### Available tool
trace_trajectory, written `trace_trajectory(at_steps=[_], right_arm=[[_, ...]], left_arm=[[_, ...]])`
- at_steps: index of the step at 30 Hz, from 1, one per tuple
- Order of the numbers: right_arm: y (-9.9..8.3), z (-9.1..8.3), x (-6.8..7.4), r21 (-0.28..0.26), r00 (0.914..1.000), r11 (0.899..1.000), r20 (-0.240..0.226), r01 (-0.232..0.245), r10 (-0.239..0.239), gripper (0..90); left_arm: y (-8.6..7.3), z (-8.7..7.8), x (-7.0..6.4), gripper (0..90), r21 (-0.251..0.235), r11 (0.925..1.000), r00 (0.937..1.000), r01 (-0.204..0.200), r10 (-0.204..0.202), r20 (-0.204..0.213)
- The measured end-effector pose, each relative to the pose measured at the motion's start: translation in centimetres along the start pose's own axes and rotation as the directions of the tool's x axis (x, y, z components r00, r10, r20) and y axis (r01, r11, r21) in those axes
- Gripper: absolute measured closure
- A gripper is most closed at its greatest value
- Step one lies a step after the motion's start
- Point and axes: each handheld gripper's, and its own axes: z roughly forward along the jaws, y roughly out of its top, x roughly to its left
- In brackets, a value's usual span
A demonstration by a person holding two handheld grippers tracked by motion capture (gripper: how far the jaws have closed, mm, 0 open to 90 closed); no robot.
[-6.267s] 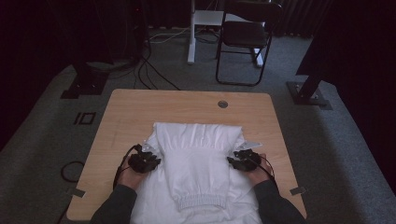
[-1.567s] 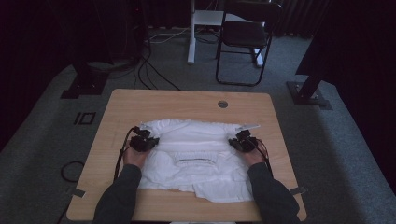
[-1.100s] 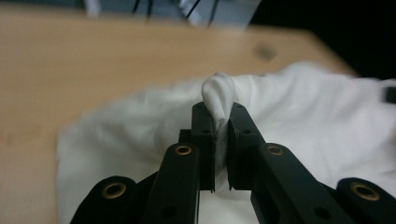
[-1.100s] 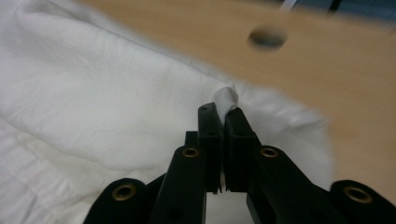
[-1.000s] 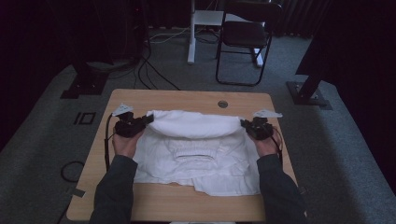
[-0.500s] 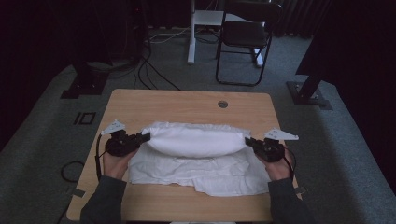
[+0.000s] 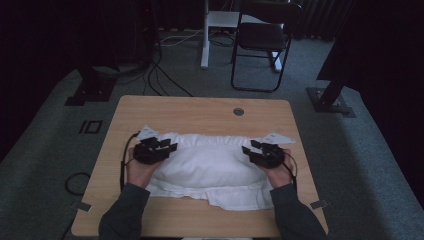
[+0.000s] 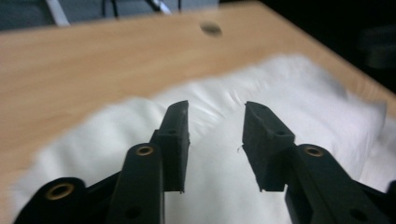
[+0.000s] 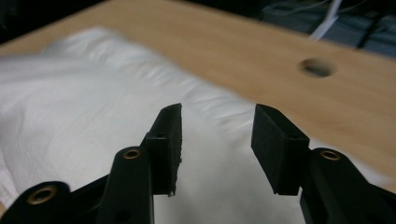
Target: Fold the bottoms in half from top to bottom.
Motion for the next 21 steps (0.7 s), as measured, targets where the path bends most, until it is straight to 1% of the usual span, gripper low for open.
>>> trace_trajectory(at_steps=[1, 2, 3, 4, 5, 7, 9, 10, 11, 12, 13, 15, 16, 17, 18, 19, 20, 21], right_arm=[[-1.1, 2.8, 1.5, 0.082, 0.9994, 0.996, -0.024, 0.025, -0.023, 53.0], [-1.6, 3.5, 2.0, 0.109, 0.999, 0.993, -0.029, 0.037, -0.034, 53.7], [-1.6, 3.5, 2.0, 0.109, 0.999, 0.993, -0.029, 0.037, -0.034, 53.7], [-2.2, 4.0, 2.5, 0.134, 0.9984, 0.99, -0.03, 0.052, -0.048, 54.3], [-3.2, 4.6, 3.1, 0.165, 0.9968, 0.983, -0.03, 0.078, -0.074, 54.7], [-4.1, 4.8, 3.5, 0.189, 0.9949, 0.977, -0.036, 0.099, -0.094, 55.4], [-4.9, 4.7, 3.6, 0.205, 0.9947, 0.973, -0.03, 0.103, -0.099, 56.2], [-5.1, 4.6, 3.6, 0.211, 0.9948, 0.972, -0.025, 0.102, -0.098, 56.5], [-5.6, 4.5, 3.5, 0.214, 0.9952, 0.972, -0.019, 0.098, -0.096, 56.8], [-6.0, 4.4, 3.4, 0.221, 0.9957, 0.971, -0.018, 0.092, -0.091, 57.0], [-6.3, 4.3, 3.3, 0.226, 0.9961, 0.97, -0.021, 0.088, -0.086, 57.0], [-7.0, 4.0, 3.0, 0.222, 0.9975, 0.973, -0.019, 0.071, -0.068, 57.0], [-7.1, 3.8, 2.8, 0.219, 0.998, 0.974, -0.02, 0.063, -0.06, 57.0], [-7.2, 3.7, 2.7, 0.22, 0.9984, 0.974, -0.019, 0.055, -0.052, 57.0], [-7.2, 3.6, 2.6, 0.218, 0.9987, 0.975, -0.022, 0.05, -0.047, 56.9], [-7.3, 3.7, 2.6, 0.219, 0.9988, 0.975, -0.025, 0.045, -0.041, 56.9], [-7.3, 3.8, 2.7, 0.219, 0.9989, 0.975, -0.024, 0.045, -0.041, 56.8], [-7.3, 3.9, 2.8, 0.223, 0.9988, 0.974, -0.015, 0.048, -0.046, 56.6]], left_arm=[[-1.6, 1.9, -0.9, 66.3, 0.076, 0.9968, 0.9997, -0.024, 0.024, 0.003], [-2.3, 2.5, -1.1, 66.8, 0.1, 0.9947, 0.9997, -0.023, 0.024, 0.001], [-2.3, 2.5, -1.1, 68.1, 0.1, 0.9947, 0.9997, -0.023, 0.024, 0.001], [-3.6, 3.4, -1.2, 68.1, 0.139, 0.9901, 0.9998, -0.021, 0.02, 0.01], [-4.4, 3.7, -1.2, 69.8, 0.162, 0.9864, 0.9996, -0.028, 0.028, 0.0], [-5.6, 4.2, -1.0, 70.3, 0.199, 0.9796, 0.9996, -0.027, 0.029, -0.006], [-6.4, 4.2, -0.9, 71.7, 0.213, 0.9768, 0.9994, -0.025, 0.03, -0.02], [-6.8, 4.1, -0.9, 71.7, 0.22, 0.9751, 0.9988, -0.031, 0.038, -0.03], [-7.1, 3.8, -0.9, 71.6, 0.221, 0.9744, 0.9977, -0.043, 0.054, -0.041], [-7.4, 3.6, -0.8, 71.1, 0.222, 0.9739, 0.9971, -0.048, 0.06, -0.048], [-7.6, 3.1, -0.6, 70.7, 0.219, 0.9748, 0.9966, -0.044, 0.058, -0.059], [-7.8, 2.1, -0.1, 68.4, 0.199, 0.9796, 0.9936, -0.027, 0.048, -0.102], [-7.9, 1.7, 0.2, 64.9, 0.182, 0.9832, 0.9887, -0.01, 0.037, -0.145], [-8.0, 1.1, 0.7, 60.3, 0.154, 0.9879, 0.9851, 0.013, 0.013, -0.172], [-8.0, 0.6, 1.4, 56.6, 0.109, 0.9925, 0.982, 0.056, -0.035, -0.186], [-8.0, 0.4, 1.7, 52.6, 0.095, 0.9928, 0.9765, 0.074, -0.052, -0.209], [-7.9, 0.3, 2.0, 49.6, 0.09, 0.993, 0.9618, 0.077, -0.05, -0.269], [-7.9, 0.3, 2.1, 45.7, 0.086, 0.9932, 0.9548, 0.078, -0.049, -0.293]])
